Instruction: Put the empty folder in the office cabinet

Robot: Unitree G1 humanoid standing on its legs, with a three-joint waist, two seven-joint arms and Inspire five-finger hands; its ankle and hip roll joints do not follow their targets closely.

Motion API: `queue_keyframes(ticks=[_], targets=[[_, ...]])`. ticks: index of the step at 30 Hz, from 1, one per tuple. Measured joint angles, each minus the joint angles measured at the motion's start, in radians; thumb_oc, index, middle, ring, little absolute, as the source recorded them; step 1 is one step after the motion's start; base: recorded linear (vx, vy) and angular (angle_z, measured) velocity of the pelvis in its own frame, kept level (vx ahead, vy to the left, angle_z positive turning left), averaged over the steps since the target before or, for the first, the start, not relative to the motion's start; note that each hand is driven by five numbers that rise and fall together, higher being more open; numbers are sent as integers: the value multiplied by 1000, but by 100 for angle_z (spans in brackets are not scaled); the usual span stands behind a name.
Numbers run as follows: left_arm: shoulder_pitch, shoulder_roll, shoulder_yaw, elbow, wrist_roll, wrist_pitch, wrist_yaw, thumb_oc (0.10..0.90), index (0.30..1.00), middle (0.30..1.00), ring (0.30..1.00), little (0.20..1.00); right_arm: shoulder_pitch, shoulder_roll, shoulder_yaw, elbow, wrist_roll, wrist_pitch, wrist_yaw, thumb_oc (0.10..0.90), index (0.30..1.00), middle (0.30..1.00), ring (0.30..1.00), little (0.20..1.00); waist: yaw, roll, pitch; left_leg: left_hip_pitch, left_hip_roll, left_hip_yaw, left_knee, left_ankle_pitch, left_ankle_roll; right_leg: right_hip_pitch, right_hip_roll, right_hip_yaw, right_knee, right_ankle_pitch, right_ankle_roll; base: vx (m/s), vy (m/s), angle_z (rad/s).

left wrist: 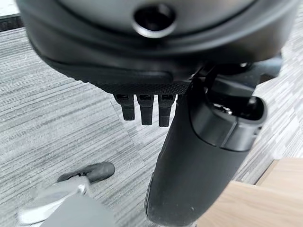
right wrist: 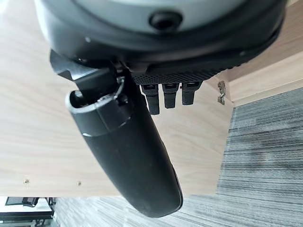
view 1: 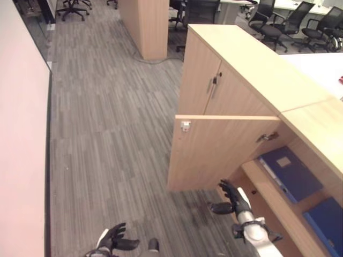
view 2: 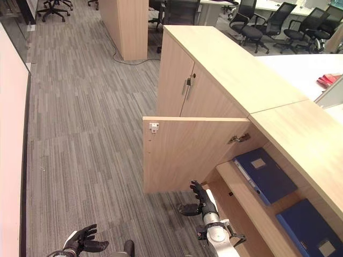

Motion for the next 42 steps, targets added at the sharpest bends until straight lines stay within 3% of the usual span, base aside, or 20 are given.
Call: queue_keyframes(ticks=[2,4,5,6,7,10,12,21,24,26,28,29,30,32,33,34,35,36,40,42], targets=[[-2,-5,-18,0,0,0,-2,800,900,900,900,900,4,-5,0,5,0,0,-3,800,900,900,900,900,-10,5,2,0,-16,-17,-6,5,-5,-15,3,25,-105,34,-20,66,-72,36],[1,-8,-19,-1,0,0,-2,800,900,900,900,900,16,-4,0,4,0,0,-3,800,900,900,900,900,-30,-1,-2,0,-33,-48,-18,14,-28,-7,6,77,-150,60,-15,74,-87,59],[2,-8,-18,-4,0,-1,-4,800,900,900,900,900,29,-6,-1,8,0,0,-3,800,900,900,900,900,-30,-19,-8,9,-45,-63,-34,25,-46,-5,0,99,-166,111,-35,119,-108,56],[4,-11,-19,-14,0,-1,-3,800,900,900,900,900,36,-10,-6,10,0,1,-4,800,900,900,900,900,-30,-12,-8,13,-39,-68,-42,27,-54,-2,7,101,-166,129,-52,162,-149,30],[26,-19,-21,-44,0,-1,-7,800,900,900,900,900,42,-22,-12,9,0,2,-3,800,900,900,900,900,-25,18,-10,25,-12,-63,-60,32,-70,7,32,92,-180,125,-60,127,-128,5],[77,-52,-28,-91,0,0,-9,800,900,900,900,900,56,-67,-43,6,0,2,-3,800,900,900,900,900,-28,73,-19,48,31,-53,-71,31,-94,51,76,80,-236,141,-79,115,-148,-9],[98,-66,-29,-123,-1,0,-16,800,900,900,900,900,67,-96,-55,6,-1,2,-3,800,900,900,900,900,-30,85,-25,67,49,-43,-71,20,-110,83,95,81,-270,150,-89,86,-182,-14],[70,-86,-30,-187,-15,-1,-28,800,900,900,900,900,83,-117,-64,3,-22,1,8,800,900,900,900,900,-62,109,-33,108,114,-30,-68,3,-155,114,157,80,-275,125,-125,56,-179,-7],[62,-90,-48,-186,-25,-2,-27,800,900,900,900,900,101,-121,-58,5,-22,-6,17,800,900,900,900,900,-63,123,-36,110,140,-19,-20,-5,-177,130,182,81,-270,105,-155,54,-121,-7],[68,-88,-57,-186,-51,-2,-26,800,900,900,900,900,100,-119,-47,7,-22,-8,17,800,900,900,900,900,-48,109,-30,86,133,-28,86,-18,-191,141,172,110,-272,103,-163,32,-30,-35],[72,-89,-71,-188,-52,-1,-28,800,900,900,900,900,102,-130,-41,6,-22,-17,15,800,900,900,900,900,-60,111,-29,73,127,-65,143,-21,-194,158,172,115,-271,99,-171,83,-39,-11],[55,-92,-76,-202,-53,-1,-26,800,900,900,900,900,99,-137,-41,7,-22,-14,9,800,900,900,900,900,-57,96,-20,-5,105,-111,248,-38,-199,153,161,125,-271,103,-187,100,-16,-7],[52,-91,-91,-226,-55,-2,-20,800,900,900,900,900,88,-145,-39,10,-22,-12,6,800,900,900,900,900,-33,84,-18,-28,52,-211,227,-85,-203,133,142,154,-264,106,-189,108,17,-46],[50,-97,-98,-254,-65,-11,-21,800,900,900,900,900,40,-160,-35,20,-23,-14,4,800,900,900,900,900,-22,89,-14,-37,-10,-312,85,-79,-176,99,122,196,-270,129,-177,94,30,-69],[52,-99,-96,-256,-76,-11,-20,800,900,900,900,900,30,-162,-35,22,-24,-14,6,800,900,900,900,900,-20,101,-14,-33,-10,-304,48,-70,-169,94,129,200,-273,129,-175,42,33,-54],[54,-106,-86,-256,-91,-11,-18,800,900,900,900,900,26,-169,-36,11,-27,-16,6,800,900,900,900,900,-28,136,-15,-15,13,-279,22,-64,-158,103,156,209,-276,131,-168,66,50,-45],[52,-110,-81,-255,-91,-11,-16,800,900,900,900,900,31,-172,-39,9,-27,-19,5,800,900,900,900,900,-31,152,-14,-6,18,-280,17,-45,-141,110,172,211,-276,129,-165,122,64,-57],[48,-111,-63,-259,-92,-13,-3,800,900,900,900,900,38,-166,-30,13,-27,-17,7,800,900,900,900,900,-26,149,-21,3,17,-252,19,-18,-136,111,163,219,-276,127,-158,144,80,-47],[34,-79,-24,-294,-114,-20,18,800,900,900,900,900,81,-129,-31,7,-27,-17,18,800,900,900,900,900,-35,91,-27,57,0,-205,-74,23,-102,109,124,207,-270,124,-126,52,61,-22],[28,-76,-1,-303,-130,-20,24,800,900,900,900,900,93,-114,-30,5,-27,-16,21,800,900,900,900,900,-37,87,-29,65,-8,-199,-76,24,-90,119,114,207,-270,119,-110,64,78,-6]])
